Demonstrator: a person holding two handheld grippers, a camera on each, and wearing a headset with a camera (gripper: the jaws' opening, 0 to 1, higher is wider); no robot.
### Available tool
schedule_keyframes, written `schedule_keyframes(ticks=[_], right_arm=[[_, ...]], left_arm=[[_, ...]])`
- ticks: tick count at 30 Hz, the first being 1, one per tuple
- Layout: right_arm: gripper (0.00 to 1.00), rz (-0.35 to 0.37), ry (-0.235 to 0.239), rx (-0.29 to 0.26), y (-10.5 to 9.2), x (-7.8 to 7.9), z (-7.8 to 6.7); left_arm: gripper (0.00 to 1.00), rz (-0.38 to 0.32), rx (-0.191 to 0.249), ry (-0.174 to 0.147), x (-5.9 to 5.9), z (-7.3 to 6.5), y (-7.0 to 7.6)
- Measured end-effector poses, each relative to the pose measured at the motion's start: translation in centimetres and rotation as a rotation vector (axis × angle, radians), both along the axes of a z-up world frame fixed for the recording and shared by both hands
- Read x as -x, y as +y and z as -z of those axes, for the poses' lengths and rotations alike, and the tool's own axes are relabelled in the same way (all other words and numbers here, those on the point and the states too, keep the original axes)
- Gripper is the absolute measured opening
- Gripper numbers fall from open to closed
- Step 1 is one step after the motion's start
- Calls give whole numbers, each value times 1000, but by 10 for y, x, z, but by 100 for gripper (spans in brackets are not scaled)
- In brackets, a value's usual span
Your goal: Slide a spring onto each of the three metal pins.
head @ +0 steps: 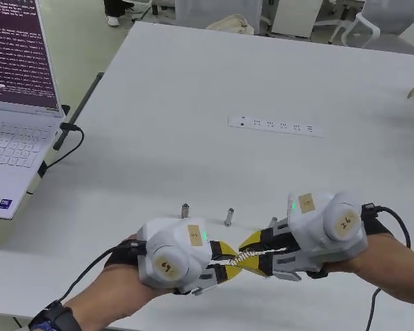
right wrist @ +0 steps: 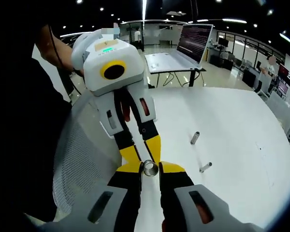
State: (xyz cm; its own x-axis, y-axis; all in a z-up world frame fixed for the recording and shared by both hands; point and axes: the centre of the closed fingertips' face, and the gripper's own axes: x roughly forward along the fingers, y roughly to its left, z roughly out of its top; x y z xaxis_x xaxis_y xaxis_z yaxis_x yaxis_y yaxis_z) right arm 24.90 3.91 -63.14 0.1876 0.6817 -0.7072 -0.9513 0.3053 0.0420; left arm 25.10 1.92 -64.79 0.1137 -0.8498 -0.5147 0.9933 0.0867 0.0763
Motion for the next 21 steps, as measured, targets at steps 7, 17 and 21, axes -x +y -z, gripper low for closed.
schedule_keyframes(ticks=[7, 17, 21], right_arm=[[11, -64, -30, 45, 1, 0, -8], [11, -163, -53, 128, -2, 5, -10], [11, -205, -54, 155, -4, 8, -9]], left_arm=[[2, 12, 15, -13, 0, -8, -5], [2, 27, 31, -19, 4, -12, -10], [2, 29, 35, -22, 4, -13, -11]])
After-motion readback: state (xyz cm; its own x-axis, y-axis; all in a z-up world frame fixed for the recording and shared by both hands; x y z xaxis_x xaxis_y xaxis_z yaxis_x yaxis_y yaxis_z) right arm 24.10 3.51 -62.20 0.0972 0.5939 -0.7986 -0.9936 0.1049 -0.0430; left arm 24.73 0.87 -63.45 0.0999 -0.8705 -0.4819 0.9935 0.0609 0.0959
